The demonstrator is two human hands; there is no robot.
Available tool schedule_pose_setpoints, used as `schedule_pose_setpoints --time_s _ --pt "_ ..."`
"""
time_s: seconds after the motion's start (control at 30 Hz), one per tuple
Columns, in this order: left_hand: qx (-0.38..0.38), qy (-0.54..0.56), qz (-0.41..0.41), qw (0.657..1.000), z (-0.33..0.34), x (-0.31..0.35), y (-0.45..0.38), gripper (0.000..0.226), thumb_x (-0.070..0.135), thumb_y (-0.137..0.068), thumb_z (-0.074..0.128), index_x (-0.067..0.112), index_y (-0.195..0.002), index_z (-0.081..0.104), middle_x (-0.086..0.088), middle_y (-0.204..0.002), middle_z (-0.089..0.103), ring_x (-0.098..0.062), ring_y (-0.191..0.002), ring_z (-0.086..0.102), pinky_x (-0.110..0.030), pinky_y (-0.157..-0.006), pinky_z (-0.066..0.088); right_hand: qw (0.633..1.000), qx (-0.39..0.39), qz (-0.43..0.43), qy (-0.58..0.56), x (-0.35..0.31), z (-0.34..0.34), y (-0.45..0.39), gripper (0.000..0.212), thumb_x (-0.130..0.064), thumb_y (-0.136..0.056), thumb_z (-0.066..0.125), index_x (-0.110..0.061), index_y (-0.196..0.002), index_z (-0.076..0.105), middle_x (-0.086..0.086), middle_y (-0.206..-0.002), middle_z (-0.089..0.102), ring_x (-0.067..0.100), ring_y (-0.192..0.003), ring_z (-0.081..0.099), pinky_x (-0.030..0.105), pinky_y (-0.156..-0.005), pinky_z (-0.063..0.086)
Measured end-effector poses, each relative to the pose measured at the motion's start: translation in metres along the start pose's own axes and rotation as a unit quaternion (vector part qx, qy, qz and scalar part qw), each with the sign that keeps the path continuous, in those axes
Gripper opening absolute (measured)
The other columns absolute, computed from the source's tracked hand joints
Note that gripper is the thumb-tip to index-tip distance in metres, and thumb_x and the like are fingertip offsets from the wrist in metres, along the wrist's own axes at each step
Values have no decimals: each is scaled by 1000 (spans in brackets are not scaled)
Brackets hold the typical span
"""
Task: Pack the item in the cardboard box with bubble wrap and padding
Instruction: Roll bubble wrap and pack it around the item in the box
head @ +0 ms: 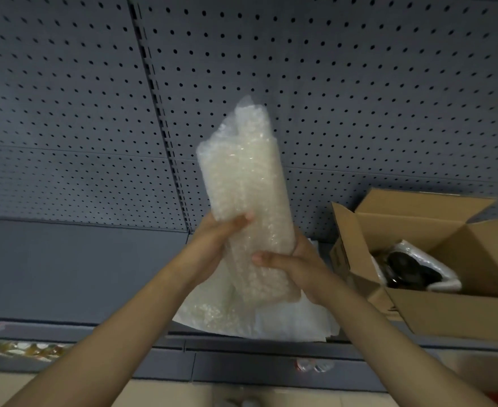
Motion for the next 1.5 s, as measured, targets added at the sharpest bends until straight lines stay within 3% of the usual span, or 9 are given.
schedule_pose_setpoints --time_s 0.2,0.43,0.53,0.63,0.77,0.93,1.1,1.3,1.5 --pt "-37 -29 65 997 8 38 -30 57 19 -62 82 16 -114 61 4 -102 75 -16 -100 70 -32 -74 58 963 54 -57 259 -48 -50 24 56 -15 -72 81 -47 -103 47 -24 -103 58 -14 -93 57 12 -80 49" --pt "-100 -140 68 983 62 22 -64 52 23 -54 90 9 -93 58 0 -86 71 -19 -90 69 -34 -90 57 859 115 -100 489 -111 -143 56 42 -16 -74 78 -36 -102 54 -15 -90 63 -2 -79 60 21 -66 49" --pt "-99 -160 88 978 98 18 -74 59 -7 -73 71 21 -120 48 23 -90 72 4 -87 68 -20 -75 58 802 151 -99 570 -121 -198 78 42 -18 -75 76 -24 -113 58 -6 -94 65 15 -84 61 25 -58 43" --pt "-86 -183 100 974 128 14 -85 93 1 -68 75 30 -139 24 12 -124 55 0 -111 59 -30 -95 51 744 170 -67 643 -112 -264 93 47 -28 -75 74 -31 -118 55 -7 -95 68 12 -80 59 24 -59 38" --pt "-171 -405 184 879 207 -1 -81 100 25 -69 80 41 -142 13 9 -152 22 -1 -140 24 -16 -112 27 672 124 -51 728 -77 -343 87 49 -53 -67 55 -53 -115 44 -15 -77 68 10 -67 65 34 -62 52" --pt "-243 -623 146 729 304 -82 -90 102 40 -72 78 52 -144 6 17 -155 19 -8 -137 28 -34 -113 31 618 38 -70 782 -50 -388 73 19 -53 -78 44 -50 -95 49 -8 -62 57 12 -59 57 39 -59 49" --pt "-302 -690 54 656 331 -148 -109 88 48 -75 72 49 -144 17 20 -141 44 -1 -120 47 -20 -95 43 720 -97 -50 685 -18 -407 71 38 -46 -79 60 -42 -116 48 -6 -86 64 14 -78 62 38 -70 53" --pt "-295 -666 2 685 320 -163 -123 70 32 -75 76 54 -128 37 23 -109 64 7 -92 60 -20 -74 54 779 -191 -4 597 9 -416 57 57 -35 -78 71 -34 -129 44 -8 -108 63 13 -94 62 34 -82 53" --pt "-349 -601 -91 713 306 -187 -127 54 25 -77 76 45 -120 51 20 -98 67 4 -89 65 -23 -75 55 799 -380 247 394 58 -422 60 75 -54 -68 74 -41 -133 40 -19 -131 50 1 -120 50 31 -103 46"
Point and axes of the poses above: each hand's wrist, its own y-axis away from the middle knuckle, its own z-axis out of the palm, x = y × z, the point moved 10 cm from there along -y, towards the middle knuckle
